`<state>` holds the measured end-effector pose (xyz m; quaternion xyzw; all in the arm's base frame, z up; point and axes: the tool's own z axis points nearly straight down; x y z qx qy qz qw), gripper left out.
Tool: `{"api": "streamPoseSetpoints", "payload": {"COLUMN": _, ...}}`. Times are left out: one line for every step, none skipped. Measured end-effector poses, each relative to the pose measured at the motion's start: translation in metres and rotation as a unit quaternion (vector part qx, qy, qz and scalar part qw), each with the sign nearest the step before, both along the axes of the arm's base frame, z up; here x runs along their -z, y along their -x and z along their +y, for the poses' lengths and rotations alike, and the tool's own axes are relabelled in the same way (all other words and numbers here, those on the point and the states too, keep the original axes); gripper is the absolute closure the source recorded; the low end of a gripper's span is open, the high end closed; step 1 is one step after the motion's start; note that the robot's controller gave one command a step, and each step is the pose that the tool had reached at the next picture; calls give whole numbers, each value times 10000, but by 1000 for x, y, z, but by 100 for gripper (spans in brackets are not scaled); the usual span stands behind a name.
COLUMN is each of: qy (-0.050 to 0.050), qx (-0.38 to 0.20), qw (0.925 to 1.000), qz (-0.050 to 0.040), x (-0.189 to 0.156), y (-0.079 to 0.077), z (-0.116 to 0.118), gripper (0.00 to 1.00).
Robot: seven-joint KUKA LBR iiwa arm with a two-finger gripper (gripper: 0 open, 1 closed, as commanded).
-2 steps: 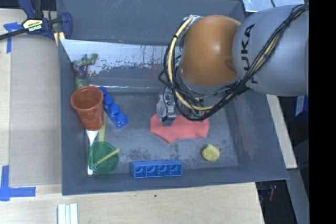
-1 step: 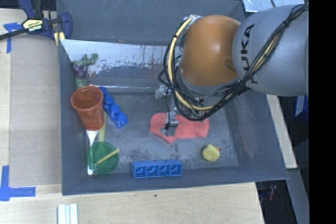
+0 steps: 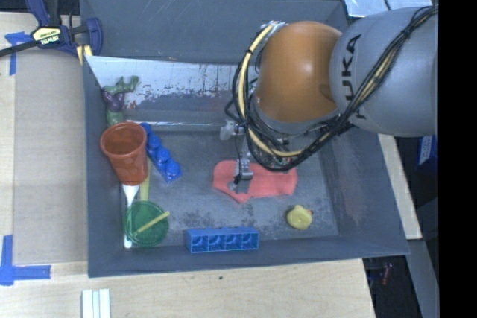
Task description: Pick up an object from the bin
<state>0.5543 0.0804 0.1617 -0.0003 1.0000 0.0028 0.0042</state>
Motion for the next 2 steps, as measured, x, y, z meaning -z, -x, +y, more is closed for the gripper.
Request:
{"api": "streamPoseSetpoints", "payload": {"qy": -1, "qx": -200, "qw": 9998, "qz": -42, "x": 54, "y": 6, "z": -35, "gripper": 0}}
{"api": "streamPoseSetpoints", "payload": {"qy": -6, "qx": -463, "qw": 9989, "qz": -82, "x": 83, "y": 16, "z": -64, "gripper": 100}}
